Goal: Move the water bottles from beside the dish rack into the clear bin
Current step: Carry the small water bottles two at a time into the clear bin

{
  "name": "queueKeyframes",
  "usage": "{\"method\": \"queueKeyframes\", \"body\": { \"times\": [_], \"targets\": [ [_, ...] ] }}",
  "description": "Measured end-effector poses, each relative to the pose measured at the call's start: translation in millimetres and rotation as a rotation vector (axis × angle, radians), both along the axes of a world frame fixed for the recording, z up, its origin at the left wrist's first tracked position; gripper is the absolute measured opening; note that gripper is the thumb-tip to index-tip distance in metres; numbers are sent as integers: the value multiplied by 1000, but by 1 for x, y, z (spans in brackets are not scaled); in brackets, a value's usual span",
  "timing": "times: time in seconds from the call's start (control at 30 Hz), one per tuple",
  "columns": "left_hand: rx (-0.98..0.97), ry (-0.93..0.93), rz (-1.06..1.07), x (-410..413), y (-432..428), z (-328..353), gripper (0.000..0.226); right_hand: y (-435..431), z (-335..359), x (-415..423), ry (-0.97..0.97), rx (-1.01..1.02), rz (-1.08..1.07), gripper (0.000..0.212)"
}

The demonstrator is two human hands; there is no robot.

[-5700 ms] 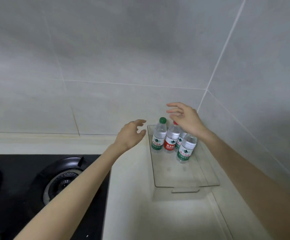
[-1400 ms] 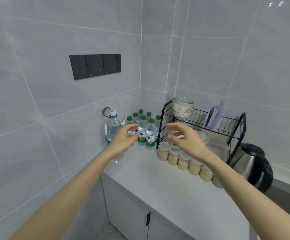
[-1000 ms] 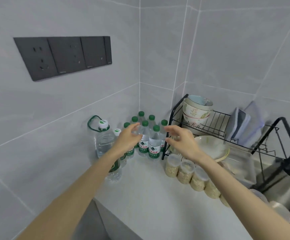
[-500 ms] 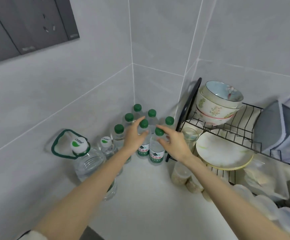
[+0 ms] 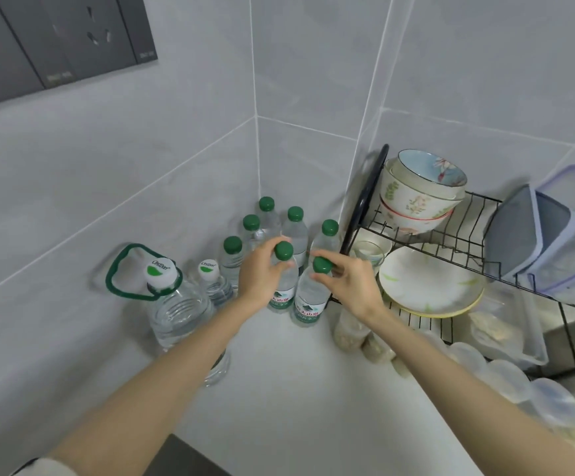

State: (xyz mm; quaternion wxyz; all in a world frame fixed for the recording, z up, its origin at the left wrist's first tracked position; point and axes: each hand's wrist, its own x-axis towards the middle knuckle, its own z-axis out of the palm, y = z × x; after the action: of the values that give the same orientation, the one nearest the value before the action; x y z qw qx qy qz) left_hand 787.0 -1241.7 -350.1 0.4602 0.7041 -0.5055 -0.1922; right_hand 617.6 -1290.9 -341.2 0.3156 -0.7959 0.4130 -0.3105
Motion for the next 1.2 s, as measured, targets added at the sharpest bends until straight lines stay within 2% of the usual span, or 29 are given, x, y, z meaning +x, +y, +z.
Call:
{"method": "queueKeyframes", "body": {
  "times": [0.37, 0.67, 1.0, 1.2],
  "targets": [
    [11, 125, -72, -31, 102, 13, 42, 92, 27, -64, 27, 56, -23, 38],
    [68, 115, -176, -79, 185, 6, 42, 183, 22, -129, 38, 62, -121, 40],
    [107, 122, -301, -142, 217, -5, 37, 232, 5, -193, 59, 96, -209, 38],
    [131, 119, -348, -169, 217, -11, 38, 239, 3, -215, 53, 121, -179, 35]
  ]
}}
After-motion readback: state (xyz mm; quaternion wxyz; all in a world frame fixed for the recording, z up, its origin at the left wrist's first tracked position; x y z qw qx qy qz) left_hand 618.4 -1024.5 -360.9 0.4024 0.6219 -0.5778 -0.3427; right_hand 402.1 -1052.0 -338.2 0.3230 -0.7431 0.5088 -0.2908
